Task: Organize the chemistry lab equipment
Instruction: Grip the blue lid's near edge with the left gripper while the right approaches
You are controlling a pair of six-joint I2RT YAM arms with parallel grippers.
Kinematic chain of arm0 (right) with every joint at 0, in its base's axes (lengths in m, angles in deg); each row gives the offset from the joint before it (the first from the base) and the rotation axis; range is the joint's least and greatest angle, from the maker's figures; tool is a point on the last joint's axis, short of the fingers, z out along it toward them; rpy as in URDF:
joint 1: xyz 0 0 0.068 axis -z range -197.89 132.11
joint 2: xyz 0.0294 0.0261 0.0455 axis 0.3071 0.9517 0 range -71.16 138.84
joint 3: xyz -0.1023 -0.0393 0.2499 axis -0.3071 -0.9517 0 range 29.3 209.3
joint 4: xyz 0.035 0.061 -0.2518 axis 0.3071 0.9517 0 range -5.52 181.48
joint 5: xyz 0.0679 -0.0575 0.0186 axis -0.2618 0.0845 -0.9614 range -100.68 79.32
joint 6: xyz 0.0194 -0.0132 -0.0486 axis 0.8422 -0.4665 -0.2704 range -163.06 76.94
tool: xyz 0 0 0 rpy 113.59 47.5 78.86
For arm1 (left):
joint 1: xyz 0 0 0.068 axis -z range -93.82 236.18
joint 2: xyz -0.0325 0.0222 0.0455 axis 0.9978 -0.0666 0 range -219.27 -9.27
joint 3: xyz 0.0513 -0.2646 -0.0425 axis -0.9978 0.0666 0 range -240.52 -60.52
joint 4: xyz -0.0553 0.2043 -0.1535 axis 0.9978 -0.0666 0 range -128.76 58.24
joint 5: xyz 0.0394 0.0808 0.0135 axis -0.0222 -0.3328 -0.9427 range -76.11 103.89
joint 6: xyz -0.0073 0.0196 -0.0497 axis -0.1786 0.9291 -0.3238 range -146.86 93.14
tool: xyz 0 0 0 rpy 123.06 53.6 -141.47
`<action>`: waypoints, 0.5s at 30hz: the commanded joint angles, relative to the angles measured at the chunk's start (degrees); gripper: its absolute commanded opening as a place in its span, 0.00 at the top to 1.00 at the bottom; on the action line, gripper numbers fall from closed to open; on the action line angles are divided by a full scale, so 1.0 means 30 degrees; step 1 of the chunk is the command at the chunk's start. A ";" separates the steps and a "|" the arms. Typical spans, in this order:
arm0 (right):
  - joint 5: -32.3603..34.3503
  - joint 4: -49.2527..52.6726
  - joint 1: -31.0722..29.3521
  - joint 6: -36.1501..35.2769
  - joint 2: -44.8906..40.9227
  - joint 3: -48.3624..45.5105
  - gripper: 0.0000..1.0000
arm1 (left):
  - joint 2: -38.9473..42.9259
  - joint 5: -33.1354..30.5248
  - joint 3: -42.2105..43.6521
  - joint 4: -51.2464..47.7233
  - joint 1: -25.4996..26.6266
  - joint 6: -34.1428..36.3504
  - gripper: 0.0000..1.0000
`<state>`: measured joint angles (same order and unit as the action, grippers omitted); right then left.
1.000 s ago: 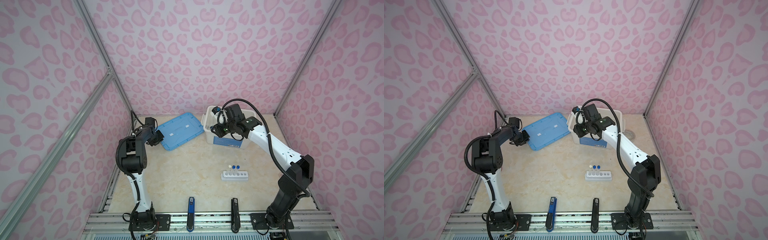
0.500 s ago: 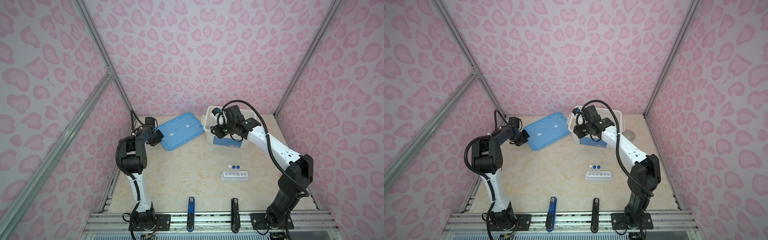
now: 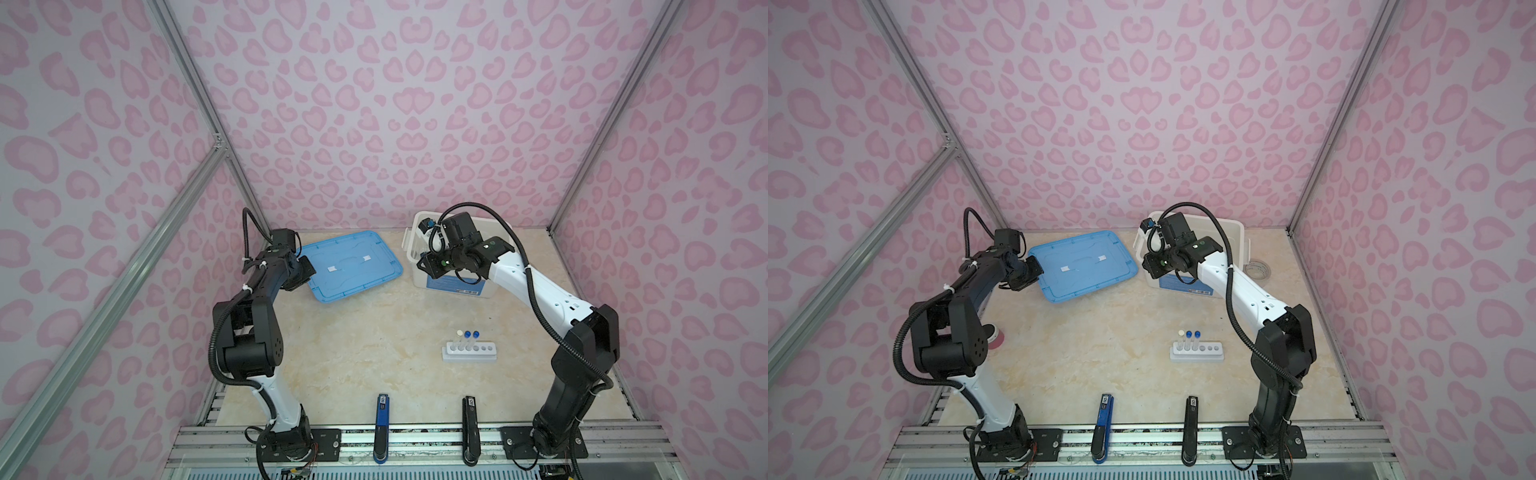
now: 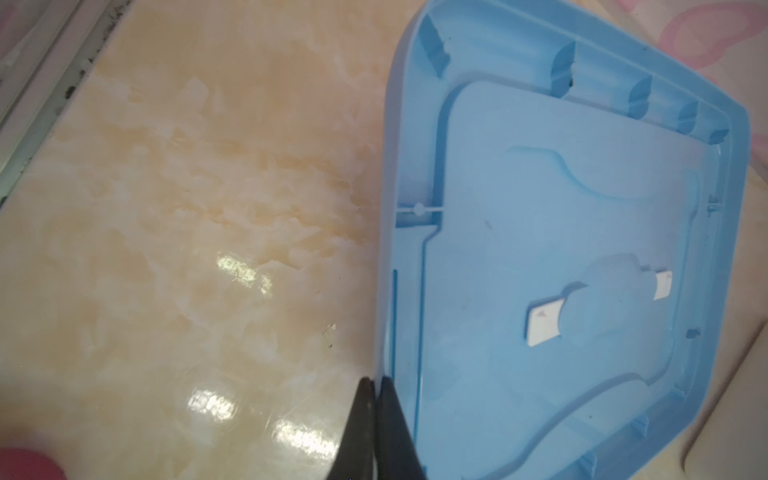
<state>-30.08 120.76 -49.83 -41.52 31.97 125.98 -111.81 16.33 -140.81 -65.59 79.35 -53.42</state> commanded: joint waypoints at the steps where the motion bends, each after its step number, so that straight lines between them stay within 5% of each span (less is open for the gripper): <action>1: -0.0198 -0.0255 -0.0212 0.0131 0.0335 0.0225 0.75 | 0.1456 -0.0211 0.0689 -0.0288 -0.0210 0.0684 0.97; 15: -0.0743 -0.0087 -0.0836 0.0453 0.1386 0.0248 0.75 | 0.3875 0.0887 0.3647 0.0114 -0.0213 0.2573 0.96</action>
<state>-31.89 120.78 -52.36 -40.64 35.27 127.05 -102.35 18.05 -130.34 -66.86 78.74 -47.54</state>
